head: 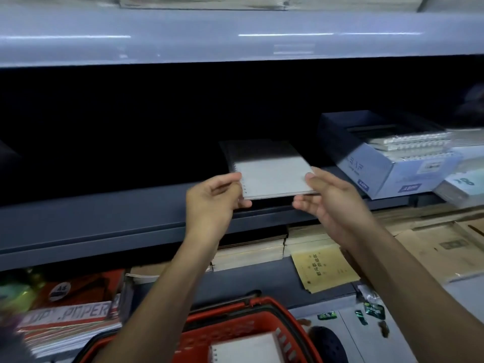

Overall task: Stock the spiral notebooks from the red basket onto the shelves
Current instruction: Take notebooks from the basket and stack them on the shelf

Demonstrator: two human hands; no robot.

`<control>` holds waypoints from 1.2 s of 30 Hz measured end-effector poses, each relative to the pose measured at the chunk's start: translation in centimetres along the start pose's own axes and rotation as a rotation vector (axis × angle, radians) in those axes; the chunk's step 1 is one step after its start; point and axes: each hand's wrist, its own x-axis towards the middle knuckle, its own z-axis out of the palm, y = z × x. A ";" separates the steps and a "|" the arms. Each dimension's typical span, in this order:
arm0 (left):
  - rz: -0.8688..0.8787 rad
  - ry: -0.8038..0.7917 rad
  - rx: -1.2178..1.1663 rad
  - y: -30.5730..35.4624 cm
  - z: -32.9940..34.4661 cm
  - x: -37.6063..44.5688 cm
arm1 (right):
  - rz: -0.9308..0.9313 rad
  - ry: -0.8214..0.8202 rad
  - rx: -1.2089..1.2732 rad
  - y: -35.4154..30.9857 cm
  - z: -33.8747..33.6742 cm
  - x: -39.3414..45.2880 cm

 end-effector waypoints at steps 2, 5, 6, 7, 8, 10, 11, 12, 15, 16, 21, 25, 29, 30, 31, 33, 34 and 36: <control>0.000 0.047 0.056 -0.3 0.5 1.0 | 0.038 0.026 -0.012 0.3 0.3 1.3; 0.037 0.073 0.124 -1.3 0.3 1.0 | 0.004 0.065 -0.024 0.8 0.0 1.0; 0.058 0.068 0.157 -1.7 0.1 0.7 | -0.023 0.089 -0.031 1.0 -0.4 0.6; 0.076 0.063 0.178 -2.1 -0.1 0.4 | -0.048 0.109 -0.045 1.2 -0.9 0.2; 0.101 0.062 0.188 -2.5 -0.2 0.2 | -0.069 0.125 -0.072 1.5 -1.2 -0.2; 0.191 0.080 0.217 -3.0 -0.3 0.0 | -0.111 0.146 -0.136 2.1 -1.6 -0.4; 0.237 0.094 0.250 -3.2 -0.2 -0.1 | -0.135 0.162 -0.168 2.4 -1.6 -0.2; 0.272 0.106 0.283 -3.4 0.0 -0.1 | -0.155 0.184 -0.197 2.6 -1.5 0.0; 0.323 0.142 0.357 -3.6 0.5 0.5 | -0.196 0.254 -0.261 2.8 -0.9 1.1; 0.331 0.156 0.375 -3.5 0.6 0.9 | -0.206 0.270 -0.290 2.8 -0.6 1.5; 0.349 0.172 0.427 -3.5 1.1 3.4 | -0.196 0.310 -0.403 2.3 0.5 3.5; 0.323 0.179 0.406 -3.7 1.0 4.2 | -0.196 0.346 -0.489 2.2 0.9 3.9; 0.309 0.178 0.356 -3.6 0.4 3.7 | -0.227 0.361 -0.497 2.3 1.2 3.2; 0.315 0.179 0.352 -3.5 0.1 3.4 | -0.255 0.362 -0.520 2.4 1.3 2.7; 0.324 0.179 0.355 -3.4 -0.2 2.9 | -0.289 0.364 -0.551 2.6 1.3 2.0; 0.347 0.173 0.362 -3.0 -0.9 1.6 | -0.355 0.372 -0.591 2.8 1.4 0.3; 0.354 0.166 0.363 -2.9 -1.2 0.9 | -0.381 0.373 -0.607 3.0 1.4 -0.6; 0.347 0.166 0.352 -3.2 -2.2 -0.8 | -0.408 0.356 -0.637 3.4 1.4 -2.9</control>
